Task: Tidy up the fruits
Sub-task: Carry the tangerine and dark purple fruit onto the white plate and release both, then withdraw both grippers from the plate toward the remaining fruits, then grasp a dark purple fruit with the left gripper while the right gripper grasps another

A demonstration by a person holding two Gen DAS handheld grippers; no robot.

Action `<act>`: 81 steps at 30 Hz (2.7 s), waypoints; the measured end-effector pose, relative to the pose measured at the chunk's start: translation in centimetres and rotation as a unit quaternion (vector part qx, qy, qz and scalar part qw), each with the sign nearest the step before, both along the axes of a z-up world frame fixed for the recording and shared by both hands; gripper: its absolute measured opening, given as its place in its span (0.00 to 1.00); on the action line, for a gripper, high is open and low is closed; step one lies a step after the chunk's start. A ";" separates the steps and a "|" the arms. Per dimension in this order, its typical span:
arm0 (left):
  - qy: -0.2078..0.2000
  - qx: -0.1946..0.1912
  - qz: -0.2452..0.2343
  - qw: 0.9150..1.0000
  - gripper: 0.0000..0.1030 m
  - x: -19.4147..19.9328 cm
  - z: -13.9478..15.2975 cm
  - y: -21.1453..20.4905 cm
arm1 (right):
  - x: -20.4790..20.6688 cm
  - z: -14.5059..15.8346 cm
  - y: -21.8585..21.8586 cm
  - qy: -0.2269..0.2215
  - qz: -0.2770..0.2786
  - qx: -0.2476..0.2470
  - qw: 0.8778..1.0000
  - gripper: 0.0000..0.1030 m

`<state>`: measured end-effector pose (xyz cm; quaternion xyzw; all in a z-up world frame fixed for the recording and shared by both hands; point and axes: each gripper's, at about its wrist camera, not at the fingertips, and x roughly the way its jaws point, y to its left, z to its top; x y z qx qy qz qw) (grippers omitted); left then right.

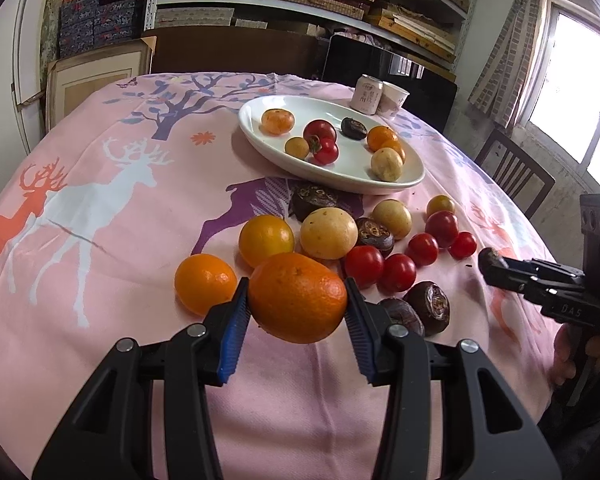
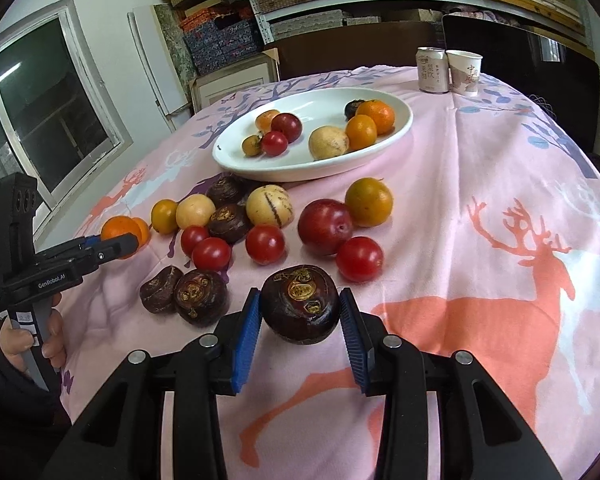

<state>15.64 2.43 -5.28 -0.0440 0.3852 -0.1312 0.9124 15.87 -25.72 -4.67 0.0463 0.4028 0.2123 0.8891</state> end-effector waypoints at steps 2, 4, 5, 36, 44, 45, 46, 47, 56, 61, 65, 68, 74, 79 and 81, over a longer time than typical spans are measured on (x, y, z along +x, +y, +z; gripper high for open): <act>0.000 0.003 0.001 1.000 0.43 0.0 0.1 -0.1 | -0.1 0.9 -1.3 -0.009 -0.013 0.008 1.000 0.39; 0.000 0.005 0.001 1.000 0.43 0.0 0.2 -0.1 | -0.1 1.8 -2.3 -0.018 -0.023 0.015 0.999 0.39; 0.000 0.005 0.001 1.000 0.43 0.1 0.2 -0.1 | 0.1 2.2 -2.8 -0.023 -0.027 0.017 0.999 0.39; 0.063 0.044 -0.056 0.995 0.44 16.7 0.2 -9.8 | 21.0 2.7 5.6 0.021 0.005 -0.017 1.000 0.39; 0.032 0.021 -0.040 0.998 0.66 15.4 2.1 -8.3 | 19.6 3.6 4.6 0.000 -0.006 -0.007 1.000 0.55; 0.024 0.019 -0.040 0.999 0.66 14.7 2.7 -7.9 | 18.9 4.0 4.0 -0.004 -0.009 -0.002 1.000 0.55; 0.015 0.019 -0.040 0.999 0.69 13.7 3.3 -7.5 | 18.0 4.5 3.4 -0.007 -0.011 0.005 1.000 0.55; 0.006 0.018 -0.040 0.999 0.73 12.5 3.8 -7.0 | 17.0 4.9 2.7 -0.010 -0.013 0.011 1.000 0.56; 0.023 0.038 -0.064 0.997 0.75 2.6 2.6 -4.2 | 6.5 3.3 -3.1 -0.014 -0.030 0.055 0.998 0.67; 0.028 0.077 -0.076 0.994 0.75 -0.6 0.3 -5.3 | 3.4 0.8 -3.6 0.014 -0.035 0.078 0.996 0.67; 0.034 0.070 -0.082 0.994 0.75 -1.0 -0.5 -6.1 | 2.2 -0.4 -2.9 0.028 -0.031 0.078 0.996 0.67; 0.037 0.075 -0.085 0.993 0.74 -1.1 -0.8 -6.7 | 1.7 -1.0 -2.6 0.031 -0.028 0.077 0.996 0.67; 0.054 0.061 -0.093 0.992 0.41 -0.6 -2.1 -6.7 | 1.7 -1.4 -3.0 0.037 -0.029 0.089 0.995 0.67; 0.055 0.059 -0.098 0.992 0.41 -0.5 -2.1 -6.8 | 1.8 -1.5 -3.2 0.038 -0.028 0.098 0.994 0.67; 0.058 0.059 -0.101 0.991 0.44 -0.5 -2.1 -7.0 | 1.7 -1.5 -3.2 0.037 -0.028 0.098 0.994 0.67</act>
